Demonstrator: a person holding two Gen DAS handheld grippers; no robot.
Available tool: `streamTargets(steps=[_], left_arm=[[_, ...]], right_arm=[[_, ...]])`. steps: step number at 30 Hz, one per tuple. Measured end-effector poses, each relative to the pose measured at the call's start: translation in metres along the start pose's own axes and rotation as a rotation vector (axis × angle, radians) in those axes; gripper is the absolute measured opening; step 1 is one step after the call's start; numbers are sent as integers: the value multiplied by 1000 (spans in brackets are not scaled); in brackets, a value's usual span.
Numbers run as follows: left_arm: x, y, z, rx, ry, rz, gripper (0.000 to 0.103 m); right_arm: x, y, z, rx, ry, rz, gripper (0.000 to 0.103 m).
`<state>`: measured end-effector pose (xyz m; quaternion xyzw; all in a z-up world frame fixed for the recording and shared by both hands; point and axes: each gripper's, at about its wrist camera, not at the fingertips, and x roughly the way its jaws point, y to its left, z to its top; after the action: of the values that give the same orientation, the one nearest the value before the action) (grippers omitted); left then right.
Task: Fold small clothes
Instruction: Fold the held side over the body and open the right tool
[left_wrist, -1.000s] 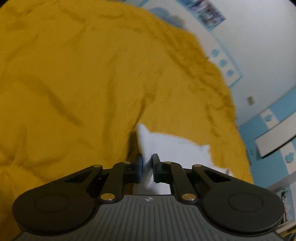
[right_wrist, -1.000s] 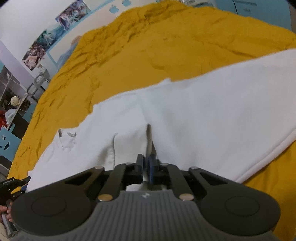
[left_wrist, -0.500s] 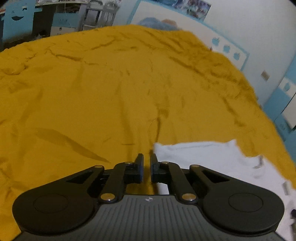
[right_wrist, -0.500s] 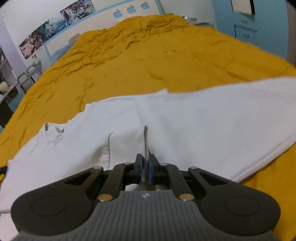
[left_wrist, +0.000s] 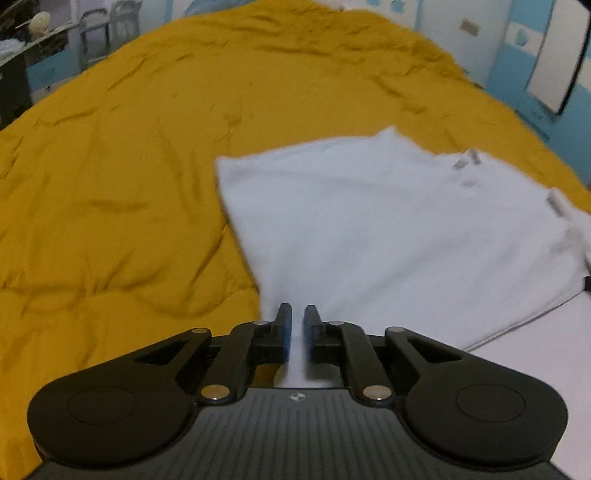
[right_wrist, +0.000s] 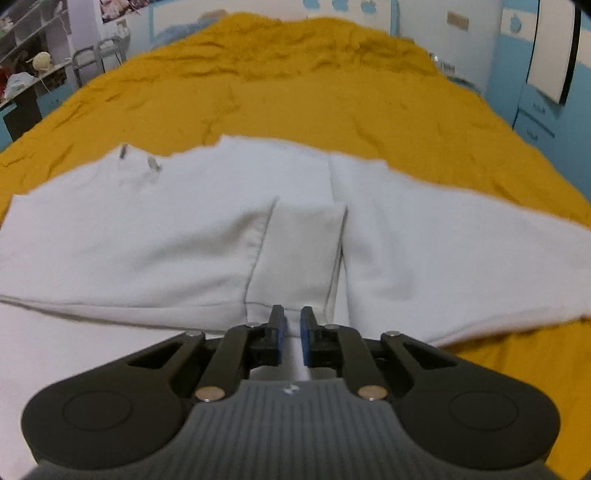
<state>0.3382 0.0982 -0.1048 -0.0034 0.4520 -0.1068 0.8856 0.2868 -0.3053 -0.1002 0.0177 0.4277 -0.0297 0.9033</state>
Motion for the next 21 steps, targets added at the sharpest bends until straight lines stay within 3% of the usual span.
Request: streamTargets(steps=[4,7,10,13,18,21], left_arm=[[-14,-10,8,-1,-4,48,13],[-35,-18,13,-11,-55,31,14],[-58,-18,11,-49,-92,2,24],[-69,-17,14,-146,-74,-27,27],[-87,-20,12,-216,-84,-36,32],[-89,-22,10,-239,-78,-24,33]], right_arm=[[-7,-4,-1,16,33,0,3],[-27,-16,-3,42,23,9,5],[-54,-50,-4,158,-10,71,16],[-76,-101,-9,333,-40,117,30],[-115,-209,-24,614,-118,47,44],[-129,-269,-35,747,-159,-11,45]])
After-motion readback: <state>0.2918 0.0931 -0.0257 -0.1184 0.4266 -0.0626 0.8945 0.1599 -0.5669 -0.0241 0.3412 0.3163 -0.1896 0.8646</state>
